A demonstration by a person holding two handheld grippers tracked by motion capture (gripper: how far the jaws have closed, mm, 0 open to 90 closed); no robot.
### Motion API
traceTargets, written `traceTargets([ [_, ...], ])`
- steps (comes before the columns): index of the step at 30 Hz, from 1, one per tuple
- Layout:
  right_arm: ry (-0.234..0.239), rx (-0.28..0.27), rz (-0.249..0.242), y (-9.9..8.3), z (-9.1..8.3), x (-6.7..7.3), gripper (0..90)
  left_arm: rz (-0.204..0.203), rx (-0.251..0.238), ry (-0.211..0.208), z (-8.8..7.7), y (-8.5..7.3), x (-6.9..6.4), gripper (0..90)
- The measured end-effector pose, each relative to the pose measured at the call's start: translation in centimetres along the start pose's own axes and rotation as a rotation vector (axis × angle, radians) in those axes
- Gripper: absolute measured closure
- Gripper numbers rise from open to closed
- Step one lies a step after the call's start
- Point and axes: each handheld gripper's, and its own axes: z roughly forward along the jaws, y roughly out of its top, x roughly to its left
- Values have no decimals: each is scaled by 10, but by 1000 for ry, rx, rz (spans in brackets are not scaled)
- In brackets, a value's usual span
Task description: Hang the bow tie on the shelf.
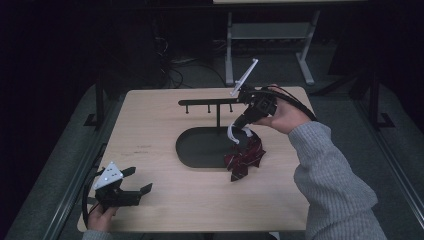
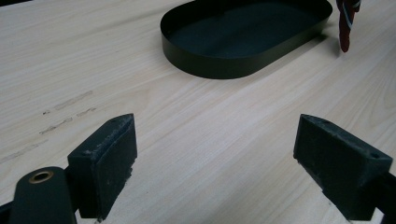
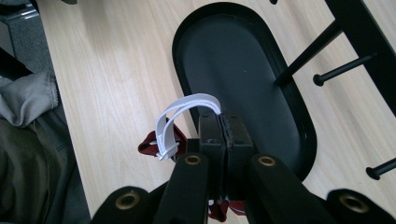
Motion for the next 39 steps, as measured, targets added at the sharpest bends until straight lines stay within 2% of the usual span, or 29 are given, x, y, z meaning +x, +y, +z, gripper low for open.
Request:
traceTargets([
  [39, 11, 24, 15, 28, 5, -24, 882, -11, -3, 3, -2, -1, 1, 131],
])
